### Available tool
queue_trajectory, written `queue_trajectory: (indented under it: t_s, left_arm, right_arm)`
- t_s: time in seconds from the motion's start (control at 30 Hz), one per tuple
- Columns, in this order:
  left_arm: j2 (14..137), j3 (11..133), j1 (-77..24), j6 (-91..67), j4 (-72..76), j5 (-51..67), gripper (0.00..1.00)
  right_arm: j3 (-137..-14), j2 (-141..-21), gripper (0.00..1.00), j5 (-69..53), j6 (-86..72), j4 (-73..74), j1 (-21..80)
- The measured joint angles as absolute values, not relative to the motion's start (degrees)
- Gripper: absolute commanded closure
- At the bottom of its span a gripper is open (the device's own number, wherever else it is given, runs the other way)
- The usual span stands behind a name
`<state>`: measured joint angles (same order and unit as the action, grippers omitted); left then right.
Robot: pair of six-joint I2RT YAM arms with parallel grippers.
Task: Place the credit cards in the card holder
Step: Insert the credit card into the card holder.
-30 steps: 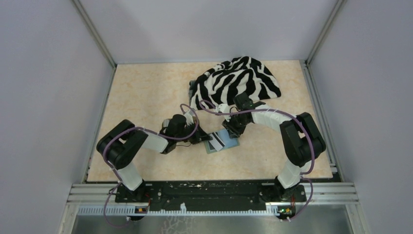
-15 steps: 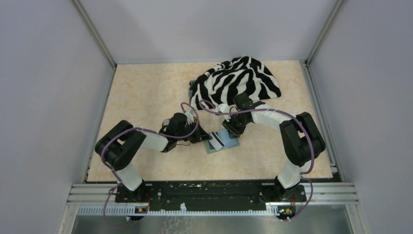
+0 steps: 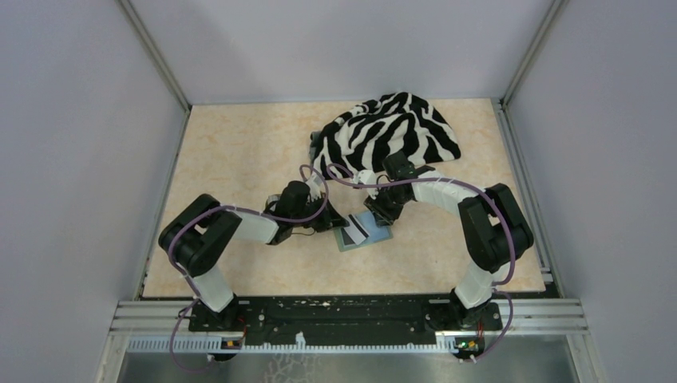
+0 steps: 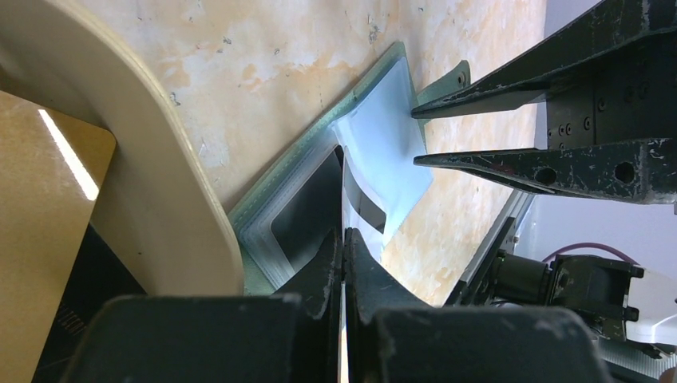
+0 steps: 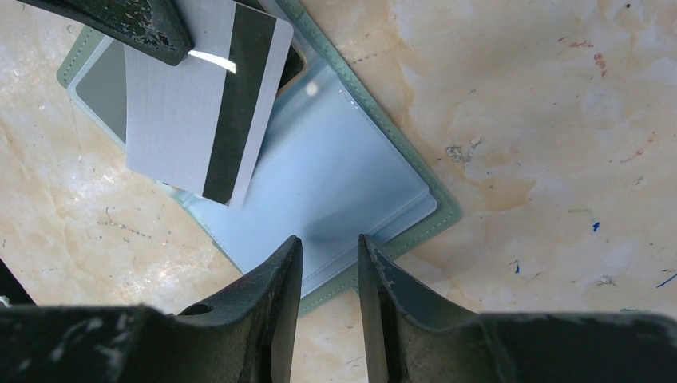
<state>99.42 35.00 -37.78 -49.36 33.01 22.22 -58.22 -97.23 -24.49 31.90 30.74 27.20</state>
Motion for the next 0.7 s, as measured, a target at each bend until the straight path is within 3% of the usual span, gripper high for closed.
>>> queue_trajectory:
  t_s: [0.7]
  left_arm:
    - [103.98, 41.1, -37.78, -48.6, 28.84, 26.7, 1.0]
  right_arm:
    - [-58.24, -97.23, 0.68, -24.53, 31.9, 30.94, 27.2]
